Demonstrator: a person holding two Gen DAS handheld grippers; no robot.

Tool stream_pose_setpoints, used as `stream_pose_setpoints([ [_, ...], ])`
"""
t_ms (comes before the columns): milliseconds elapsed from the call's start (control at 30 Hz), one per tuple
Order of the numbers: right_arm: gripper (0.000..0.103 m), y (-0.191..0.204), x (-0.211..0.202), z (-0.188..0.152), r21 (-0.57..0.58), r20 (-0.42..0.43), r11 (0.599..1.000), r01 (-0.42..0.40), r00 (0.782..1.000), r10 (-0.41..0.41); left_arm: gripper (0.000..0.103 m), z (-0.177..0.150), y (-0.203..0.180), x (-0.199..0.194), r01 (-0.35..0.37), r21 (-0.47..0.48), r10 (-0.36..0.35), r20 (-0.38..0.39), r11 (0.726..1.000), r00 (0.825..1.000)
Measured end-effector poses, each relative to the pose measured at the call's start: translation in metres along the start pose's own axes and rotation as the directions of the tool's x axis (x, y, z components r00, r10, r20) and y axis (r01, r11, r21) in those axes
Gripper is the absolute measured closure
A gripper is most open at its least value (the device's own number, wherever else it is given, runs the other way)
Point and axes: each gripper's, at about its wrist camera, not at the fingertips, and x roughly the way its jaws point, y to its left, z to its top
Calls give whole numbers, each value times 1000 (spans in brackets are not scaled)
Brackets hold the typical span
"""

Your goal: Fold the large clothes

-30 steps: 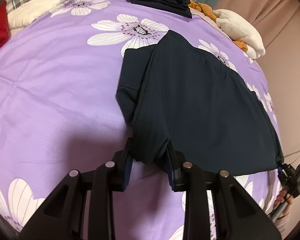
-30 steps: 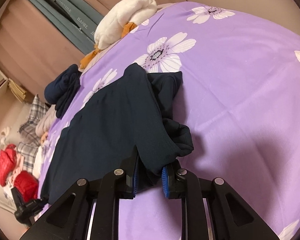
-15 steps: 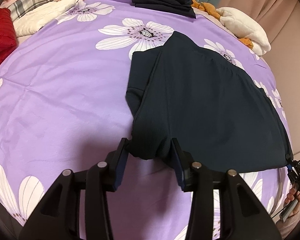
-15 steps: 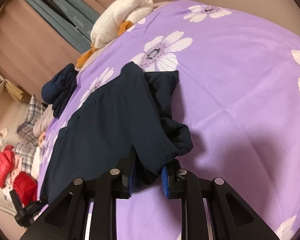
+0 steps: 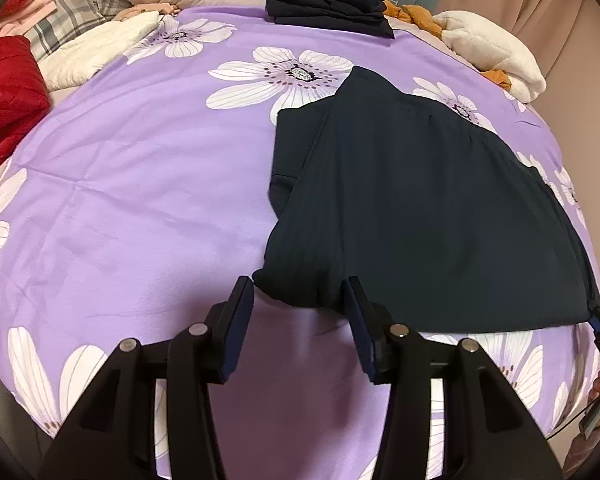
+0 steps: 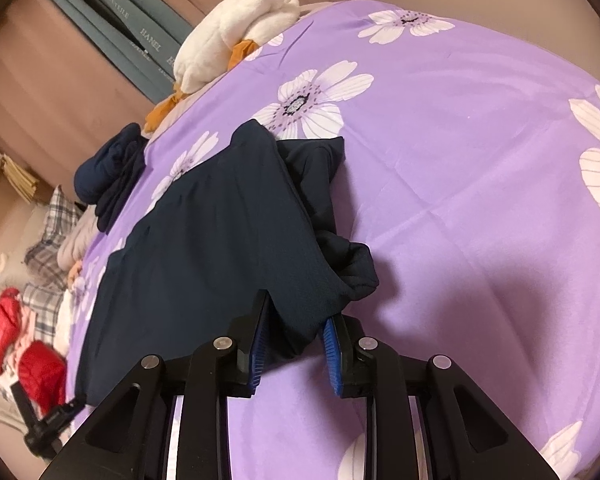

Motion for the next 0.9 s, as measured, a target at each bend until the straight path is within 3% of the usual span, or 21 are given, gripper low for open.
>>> stream_pose_setpoints([
  [333,67,-8,-11,-6,18,10,999,35,999,-35,49,-6,4,-9,-69,-1,69,-5,998,998],
  [400,67,-10,-17,-7,11,22,997,78,997,-78,42,-8,5,-13,-78,-3,78,-5,997,997],
  [533,67,-14,-32,-8,3,44,996,94,995,-94,39,-11,0,-25,-104,23,104,24,994,994],
  [600,67,-13,-39,-9,-11,57,994,110,992,-110,27,-12,-4,-30,-116,35,115,35,993,993],
  [733,67,-3,-47,-10,-53,67,990,129,990,-125,26,-13,-14,-44,-118,49,114,65,992,991],
  [800,64,7,-50,-12,-86,69,988,132,990,-126,22,-13,-20,-51,-127,65,122,71,990,990],
  [900,51,26,-54,-15,-150,72,978,144,988,-135,20,-14,-31,-63,-142,94,133,88,985,987],
])
